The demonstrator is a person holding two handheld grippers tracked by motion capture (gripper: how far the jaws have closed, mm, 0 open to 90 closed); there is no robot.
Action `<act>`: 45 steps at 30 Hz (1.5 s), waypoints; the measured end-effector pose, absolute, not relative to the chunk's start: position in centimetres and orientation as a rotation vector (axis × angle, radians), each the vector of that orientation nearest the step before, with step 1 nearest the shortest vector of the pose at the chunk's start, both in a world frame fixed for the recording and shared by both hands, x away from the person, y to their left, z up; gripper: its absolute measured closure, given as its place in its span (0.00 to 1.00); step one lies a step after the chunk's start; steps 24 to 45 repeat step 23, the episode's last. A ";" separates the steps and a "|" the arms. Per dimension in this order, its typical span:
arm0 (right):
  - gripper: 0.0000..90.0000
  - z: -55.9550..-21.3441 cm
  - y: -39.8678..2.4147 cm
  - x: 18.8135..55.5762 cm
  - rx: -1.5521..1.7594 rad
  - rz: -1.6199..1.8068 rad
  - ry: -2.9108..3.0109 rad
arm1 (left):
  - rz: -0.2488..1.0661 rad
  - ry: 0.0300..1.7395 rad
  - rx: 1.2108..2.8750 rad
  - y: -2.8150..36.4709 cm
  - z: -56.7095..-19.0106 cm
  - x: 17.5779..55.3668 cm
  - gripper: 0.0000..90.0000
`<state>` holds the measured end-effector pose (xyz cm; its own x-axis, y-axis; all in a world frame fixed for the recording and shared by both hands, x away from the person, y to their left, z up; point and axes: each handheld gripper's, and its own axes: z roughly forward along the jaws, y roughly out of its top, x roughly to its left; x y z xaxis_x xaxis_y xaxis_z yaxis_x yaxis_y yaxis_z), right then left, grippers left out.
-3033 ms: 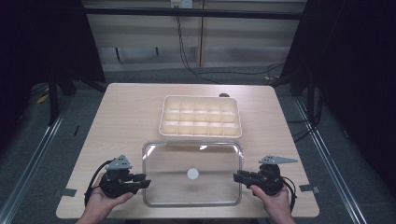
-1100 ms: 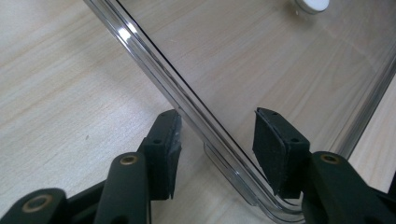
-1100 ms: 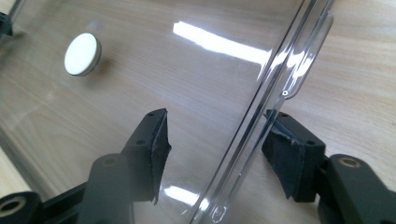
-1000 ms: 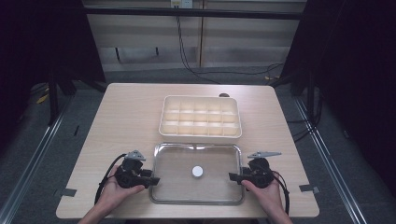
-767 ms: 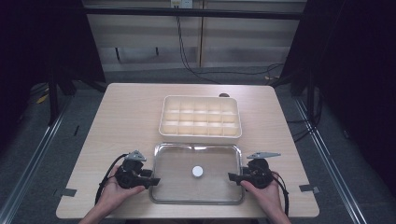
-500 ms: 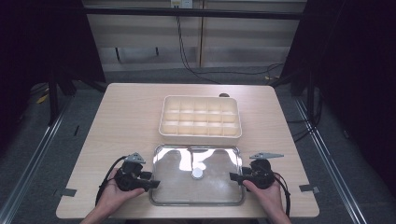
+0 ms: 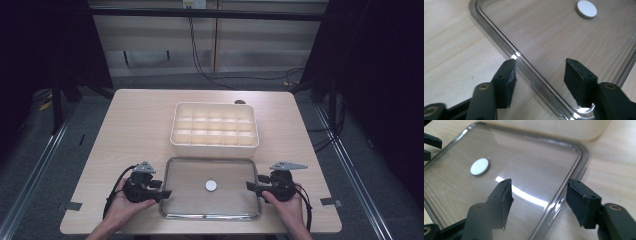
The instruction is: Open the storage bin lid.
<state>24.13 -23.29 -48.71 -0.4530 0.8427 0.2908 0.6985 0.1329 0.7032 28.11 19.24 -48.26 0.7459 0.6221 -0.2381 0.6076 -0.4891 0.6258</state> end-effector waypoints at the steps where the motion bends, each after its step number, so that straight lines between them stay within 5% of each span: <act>1: 0.41 -48.4 -23.4 24.0 1.491 1.240 2.215 | 0.028 0.916 2.216 19.3 -48.1 28.1 0.44; 14: 0.28 -44.9 -24.6 21.5 1.364 1.387 2.080 | 0.178 0.888 2.065 21.7 -45.9 26.7 0.29; 21: 0.24 -43.3 -26.6 20.8 1.350 1.436 1.956 | 0.273 0.958 1.966 24.3 -45.4 26.1 0.30; 45: 0.24 -43.3 -27.4 20.8 1.364 1.420 1.925 | 0.256 0.968 1.942 25.0 -45.5 26.5 0.30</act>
